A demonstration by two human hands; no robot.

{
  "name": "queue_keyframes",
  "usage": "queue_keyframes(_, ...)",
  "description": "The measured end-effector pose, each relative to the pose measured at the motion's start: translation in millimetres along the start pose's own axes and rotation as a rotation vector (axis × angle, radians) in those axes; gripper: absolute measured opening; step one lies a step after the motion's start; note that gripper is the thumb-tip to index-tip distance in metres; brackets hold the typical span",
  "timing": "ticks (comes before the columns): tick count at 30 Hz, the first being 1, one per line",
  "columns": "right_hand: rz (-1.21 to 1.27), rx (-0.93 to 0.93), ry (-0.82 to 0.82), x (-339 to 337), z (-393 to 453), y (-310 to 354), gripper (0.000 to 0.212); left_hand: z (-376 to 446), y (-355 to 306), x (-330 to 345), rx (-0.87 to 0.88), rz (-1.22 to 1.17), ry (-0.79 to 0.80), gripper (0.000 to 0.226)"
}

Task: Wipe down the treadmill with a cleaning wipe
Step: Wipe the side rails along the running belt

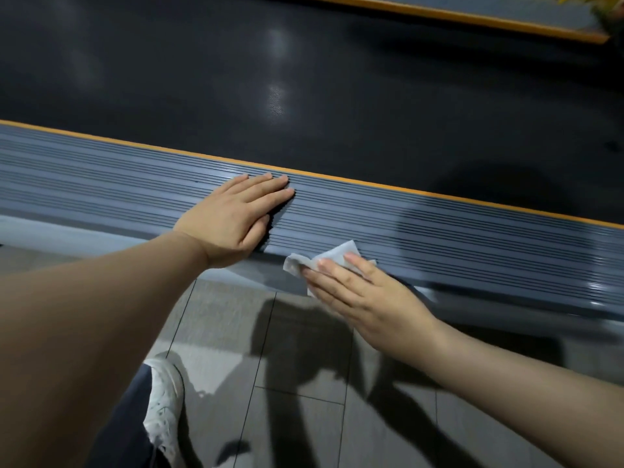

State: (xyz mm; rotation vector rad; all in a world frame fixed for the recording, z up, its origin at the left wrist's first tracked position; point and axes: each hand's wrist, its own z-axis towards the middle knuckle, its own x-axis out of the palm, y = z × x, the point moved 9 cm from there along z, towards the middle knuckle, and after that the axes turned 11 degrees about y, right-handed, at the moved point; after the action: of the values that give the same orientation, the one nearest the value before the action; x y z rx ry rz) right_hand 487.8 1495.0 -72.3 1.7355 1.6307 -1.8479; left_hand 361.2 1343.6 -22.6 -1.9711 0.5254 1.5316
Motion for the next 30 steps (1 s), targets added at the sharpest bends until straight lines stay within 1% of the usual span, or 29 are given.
queue_keyframes(1,-0.003,-0.014,-0.002,-0.6,0.7,4.4,0.060,-0.2,0.5,0.3,-0.001,-0.009,0.004,0.061)
queue_keyframes(4,-0.121,-0.116,0.094,10.3,11.1,26.7,0.062,-1.2,2.0,-1.2,-0.009,-0.012,0.005,0.062)
queue_keyframes(5,-0.121,-0.143,0.128,14.9,13.8,29.7,0.061,-1.3,1.9,-1.4,-0.008,-0.013,0.003,0.062)
queue_keyframes(6,-0.119,-0.146,0.131,14.2,15.2,27.4,0.060,-1.2,1.6,-1.6,-0.007,-0.018,0.003,0.062)
queue_keyframes(8,-0.064,-0.090,0.063,8.8,14.5,17.3,0.061,-1.7,1.3,-0.7,-0.004,-0.024,0.008,0.062)
queue_keyframes(10,0.051,0.014,-0.026,-2.6,9.0,6.0,0.062,-1.6,2.2,-0.9,-0.007,-0.017,0.003,0.062)
queue_keyframes(12,0.235,0.114,-0.107,-21.5,6.2,-2.9,0.062,-2.3,2.8,-0.4,-0.002,-0.013,0.001,0.061)
queue_keyframes(13,0.354,0.190,-0.126,-29.0,6.9,-9.3,0.064,-2.4,3.0,0.0,0.000,-0.017,0.001,0.061)
queue_keyframes(15,0.630,0.421,-0.133,-37.2,10.1,-31.7,0.067,-1.9,3.9,0.1,0.001,-0.027,-0.004,0.061)
queue_keyframes(17,0.882,0.625,-0.046,-33.3,14.0,-56.4,0.071,-1.7,4.5,0.1,-0.003,-0.033,-0.007,0.061)
queue_keyframes(20,1.025,0.781,0.147,-4.0,-4.6,-79.9,0.078,-2.4,3.7,-0.9,0.002,-0.049,-0.014,0.060)
queue_keyframes(21,1.035,0.865,0.201,12.9,-24.8,-89.4,0.076,-2.6,3.8,-1.1,0.001,-0.052,-0.014,0.060)
queue_keyframes(23,1.059,1.118,0.278,49.5,-88.4,-116.1,0.073,-2.4,5.1,-1.2,-0.004,-0.055,-0.015,0.060)
queue_keyframes(25,1.102,1.367,0.417,81.0,-154.3,-135.6,0.073,-1.7,5.1,0.3,-0.004,-0.049,-0.010,0.060)
queue_keyframes(26,1.130,1.434,0.473,90.9,-170.2,-141.2,0.072,-1.3,5.3,0.8,-0.007,-0.044,-0.006,0.060)
queue_keyframes(27,1.150,1.466,0.500,95.0,-169.4,-144.4,0.071,-0.7,5.7,0.6,-0.009,-0.040,-0.003,0.061)
queue_keyframes(28,1.145,1.462,0.496,92.4,-151.4,-145.6,0.068,-0.1,5.7,0.0,-0.008,-0.038,-0.001,0.061)
queue_keyframes(29,1.127,1.402,0.456,83.1,-119.1,-145.1,0.065,0.1,5.3,-0.5,-0.005,-0.036,0.000,0.061)
queue_keyframes(30,1.075,1.309,0.380,68.8,-78.5,-143.7,0.062,0.2,4.8,-0.8,-0.005,-0.034,0.000,0.061)
